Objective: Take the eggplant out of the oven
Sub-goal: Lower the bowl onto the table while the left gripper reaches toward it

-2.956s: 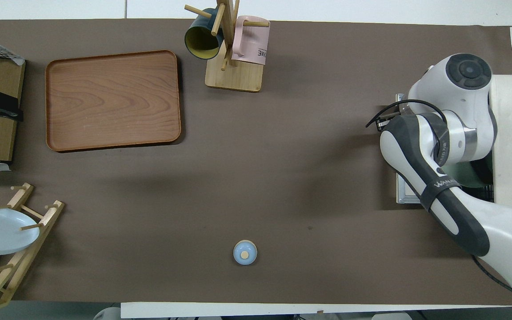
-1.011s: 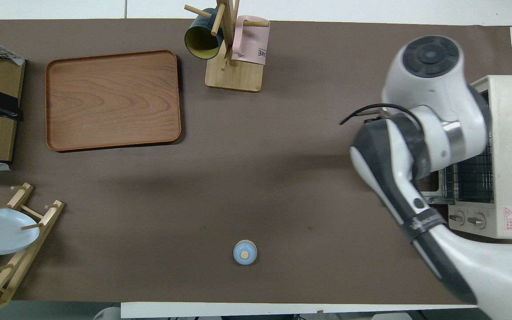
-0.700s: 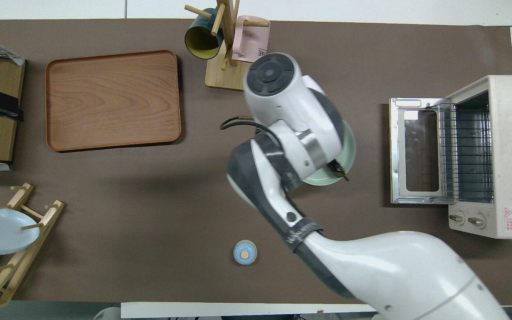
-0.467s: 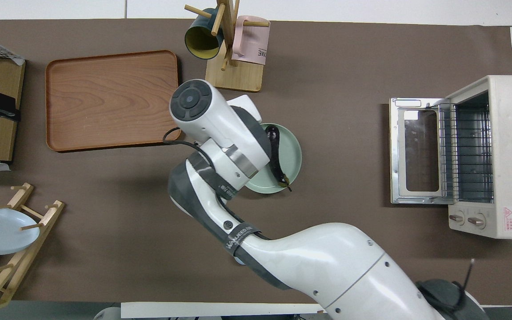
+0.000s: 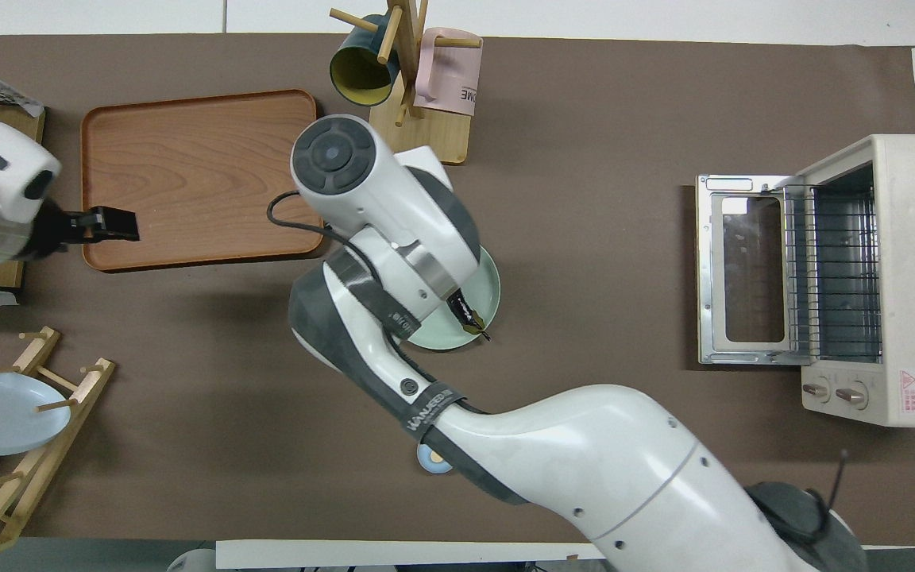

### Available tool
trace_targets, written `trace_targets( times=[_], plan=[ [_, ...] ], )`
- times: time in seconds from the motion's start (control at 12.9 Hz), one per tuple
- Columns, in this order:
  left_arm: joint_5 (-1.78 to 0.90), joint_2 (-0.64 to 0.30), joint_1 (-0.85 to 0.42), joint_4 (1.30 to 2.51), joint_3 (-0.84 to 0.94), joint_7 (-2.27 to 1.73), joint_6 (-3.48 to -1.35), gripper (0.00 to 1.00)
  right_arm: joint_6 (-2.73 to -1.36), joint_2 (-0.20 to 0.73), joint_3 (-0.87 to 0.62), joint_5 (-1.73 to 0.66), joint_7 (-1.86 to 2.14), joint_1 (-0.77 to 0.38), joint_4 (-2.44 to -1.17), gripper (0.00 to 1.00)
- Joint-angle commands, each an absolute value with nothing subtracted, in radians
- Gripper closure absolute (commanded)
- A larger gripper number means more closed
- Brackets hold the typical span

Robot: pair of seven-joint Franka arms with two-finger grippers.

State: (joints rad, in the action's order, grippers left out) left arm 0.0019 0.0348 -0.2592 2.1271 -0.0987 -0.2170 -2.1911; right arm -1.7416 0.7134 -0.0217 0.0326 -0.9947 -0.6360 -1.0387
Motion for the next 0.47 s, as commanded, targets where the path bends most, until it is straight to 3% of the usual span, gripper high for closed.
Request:
trace_targets(
  times=[0.0,0.23,0.39],
  plan=[
    [-0.014,-0.125,-0.491,2.12,-0.104,-0.517,-2.455,0.0,-1.703,0.46,-0.032,0.031,-0.765,-0.459,-1.368,0.5],
    [-0.015,-0.354,-0.719,1.908,-0.106,-0.864,-2.56,0.0,-1.883,0.301,-0.031,0.032,-0.57,-0.315,-1.754,0.9],
    [-0.015,-0.458,-0.788,1.815,-0.106,-0.931,-2.569,0.0,-2.032,0.259,-0.029,0.063,-0.452,-0.241,-1.926,0.98]
  ],
)
